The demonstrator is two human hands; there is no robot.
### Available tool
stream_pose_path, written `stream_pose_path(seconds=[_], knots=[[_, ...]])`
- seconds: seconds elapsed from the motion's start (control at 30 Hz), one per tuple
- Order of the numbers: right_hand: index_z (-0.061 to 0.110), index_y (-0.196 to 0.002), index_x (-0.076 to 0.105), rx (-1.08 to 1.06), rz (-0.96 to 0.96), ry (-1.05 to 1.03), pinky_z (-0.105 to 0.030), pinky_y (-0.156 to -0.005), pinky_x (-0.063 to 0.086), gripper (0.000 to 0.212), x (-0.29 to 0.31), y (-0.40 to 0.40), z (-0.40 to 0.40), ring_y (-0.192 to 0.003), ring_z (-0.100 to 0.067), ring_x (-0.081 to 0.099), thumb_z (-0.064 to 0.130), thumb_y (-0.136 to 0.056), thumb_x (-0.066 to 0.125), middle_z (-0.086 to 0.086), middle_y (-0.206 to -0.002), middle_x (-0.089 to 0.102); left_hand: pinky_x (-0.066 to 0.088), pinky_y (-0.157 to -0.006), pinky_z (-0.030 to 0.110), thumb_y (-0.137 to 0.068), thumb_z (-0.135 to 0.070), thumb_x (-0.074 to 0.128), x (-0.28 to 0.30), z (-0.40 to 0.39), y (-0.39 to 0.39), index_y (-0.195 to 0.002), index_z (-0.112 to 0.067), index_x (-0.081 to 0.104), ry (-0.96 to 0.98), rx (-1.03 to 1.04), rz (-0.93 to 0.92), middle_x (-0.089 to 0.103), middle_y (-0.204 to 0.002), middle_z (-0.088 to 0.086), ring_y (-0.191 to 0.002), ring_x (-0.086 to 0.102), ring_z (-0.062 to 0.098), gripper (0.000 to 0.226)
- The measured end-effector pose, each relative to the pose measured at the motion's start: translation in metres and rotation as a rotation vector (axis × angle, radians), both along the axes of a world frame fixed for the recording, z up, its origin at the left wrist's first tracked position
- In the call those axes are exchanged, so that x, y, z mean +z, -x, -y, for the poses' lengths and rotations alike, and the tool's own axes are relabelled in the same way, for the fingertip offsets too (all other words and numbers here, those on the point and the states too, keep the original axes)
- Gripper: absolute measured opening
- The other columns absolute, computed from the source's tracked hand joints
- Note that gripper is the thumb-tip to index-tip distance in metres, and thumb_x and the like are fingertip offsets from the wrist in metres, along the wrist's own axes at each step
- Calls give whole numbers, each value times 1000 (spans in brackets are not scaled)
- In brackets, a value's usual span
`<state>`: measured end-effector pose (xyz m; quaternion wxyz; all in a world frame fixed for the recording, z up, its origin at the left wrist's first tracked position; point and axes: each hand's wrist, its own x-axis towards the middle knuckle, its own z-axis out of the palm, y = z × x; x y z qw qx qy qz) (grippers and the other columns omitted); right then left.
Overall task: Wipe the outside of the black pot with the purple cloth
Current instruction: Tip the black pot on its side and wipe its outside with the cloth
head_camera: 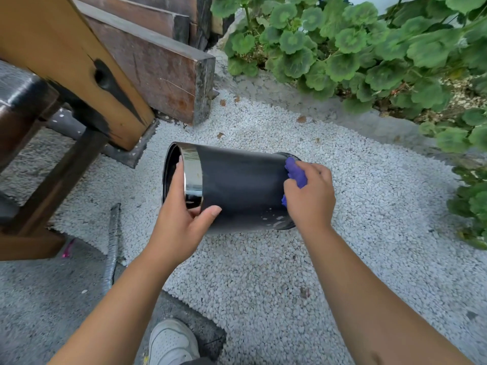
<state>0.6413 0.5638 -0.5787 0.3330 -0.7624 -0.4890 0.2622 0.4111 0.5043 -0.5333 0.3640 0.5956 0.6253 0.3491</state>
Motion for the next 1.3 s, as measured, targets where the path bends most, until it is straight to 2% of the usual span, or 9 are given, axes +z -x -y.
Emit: stream_pose_path(seconds=[0.13, 0.23, 0.33, 0.43, 0.57, 0.77, 0.87, 1.17, 1.3], knots=[[36, -98, 69, 25, -77, 41, -10, -65, 35, 33, 17, -13, -19, -80, 11, 54, 24, -73, 51, 15, -109, 57, 37, -114, 44, -86, -47, 65, 21, -6, -4, -154, -44, -8, -1, -67, 90, -1, -167, -11, -150, 19, 10, 101], [35, -93, 70, 112, -127, 150, -30, -71, 53, 36, 25, -17, -34, -76, -14, 65, 26, -66, 47, -1, -97, 67, -4, -121, 29, -92, -58, 50, 27, -6, -5, -156, -34, -12, -188, -102, -202, -27, -160, -17, -148, -25, 10, 92], [38, -91, 65, 201, -28, 169, -26, -64, 43, 26, 26, -14, -36, -77, -11, 59, 24, -73, 52, 7, -101, 59, 9, -104, -4, -94, -45, 46, 33, -15, -10, -152, -19, 29, -220, -63, -268, 15, -164, 5, -153, 1, 27, 66], [38, -89, 66, 199, 29, 128, -26, -62, 37, 27, 28, -11, -31, -82, -11, 57, 21, -74, 51, 14, -104, 54, 18, -103, -2, -95, -46, 42, 32, -27, -8, -132, -1, 50, -211, -77, -319, 47, -139, 18, -143, 30, 42, 59], [36, -93, 70, 160, -17, 9, -27, -71, 48, 35, 45, -4, -25, -88, -7, 60, 18, -71, 51, 18, -107, 55, 19, -119, 28, -96, -68, 23, 29, -27, -9, -138, 1, 46, -213, -113, -283, 44, -144, 16, -145, 28, 36, 84], [30, -112, 69, 345, -87, -319, -26, -86, 47, 45, 85, 79, 6, -96, -9, 56, 25, -68, 59, 12, -111, 58, 21, -119, 45, -91, -76, 15, 26, -29, -19, -147, 3, 32, -201, -81, -142, 30, -155, 22, -148, 23, 30, 99], [18, -105, 70, 390, 56, -422, -33, -84, 47, 36, 70, 93, 27, -91, -24, 55, 20, -69, 69, 1, -113, 62, 15, -122, 34, -90, -79, 15, 25, -27, -18, -148, 6, 30, -205, -70, -178, 27, -157, 20, -148, 22, 28, 104], [15, -109, 73, 203, 122, -368, -27, -89, 43, 44, 22, 50, 23, -102, -29, 60, 11, -67, 60, -3, -117, 65, 9, -115, 10, -88, -81, 19, 23, -23, -9, -148, 4, 32, -194, 12, -230, 28, -158, 16, -148, 19, 19, 105], [15, -111, 72, 137, 116, -298, -35, -96, 45, 44, 2, 26, 20, -110, -28, 56, 15, -69, 58, -3, -119, 63, 7, -111, 4, -87, -82, 20, 24, -22, -9, -151, -2, 31, -177, 33, -271, 26, -160, 9, -147, 15, 9, 103]])
